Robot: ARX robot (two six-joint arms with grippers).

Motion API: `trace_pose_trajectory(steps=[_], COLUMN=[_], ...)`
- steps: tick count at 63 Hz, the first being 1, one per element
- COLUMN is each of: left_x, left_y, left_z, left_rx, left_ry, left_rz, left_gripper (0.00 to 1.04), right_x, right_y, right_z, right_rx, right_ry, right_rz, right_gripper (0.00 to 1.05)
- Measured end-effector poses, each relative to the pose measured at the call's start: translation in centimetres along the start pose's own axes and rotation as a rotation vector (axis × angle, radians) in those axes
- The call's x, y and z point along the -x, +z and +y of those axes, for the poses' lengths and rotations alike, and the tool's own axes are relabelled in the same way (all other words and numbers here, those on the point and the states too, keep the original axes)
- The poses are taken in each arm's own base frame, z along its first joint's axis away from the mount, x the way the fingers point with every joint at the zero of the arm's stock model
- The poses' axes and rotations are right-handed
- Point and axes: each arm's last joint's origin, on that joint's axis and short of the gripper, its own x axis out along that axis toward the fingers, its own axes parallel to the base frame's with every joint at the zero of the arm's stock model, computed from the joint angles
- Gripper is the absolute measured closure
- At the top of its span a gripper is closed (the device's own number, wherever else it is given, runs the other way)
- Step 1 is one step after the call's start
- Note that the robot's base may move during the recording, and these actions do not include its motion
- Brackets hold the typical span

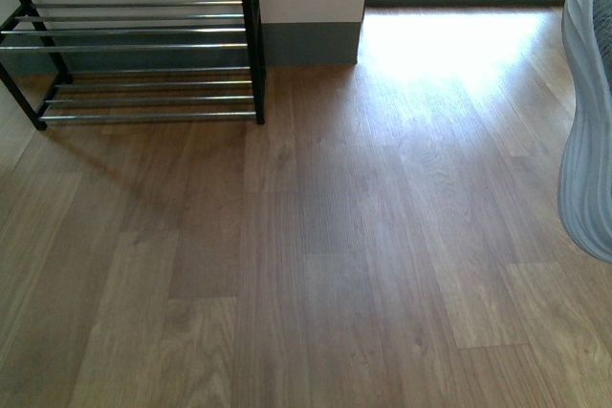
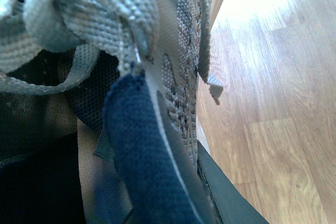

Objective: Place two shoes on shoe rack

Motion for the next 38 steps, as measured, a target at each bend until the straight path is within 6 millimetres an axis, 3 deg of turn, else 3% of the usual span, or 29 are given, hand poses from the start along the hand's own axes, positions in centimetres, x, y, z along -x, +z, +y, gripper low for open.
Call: trace_pose_trajectory(steps=[38], left_x=[0.01], left_y=[-0.01], left_z=[-0.02], left_rx=[-0.001], left_ry=[-0.001], left_rz=[0.000], left_gripper=[1.03], right_x=[0.00], right_y=[-0.06], right_z=[0.01], right_rx=[0.000], right_ry=[0.000], right_rz=[0.002], right_gripper=[1.02])
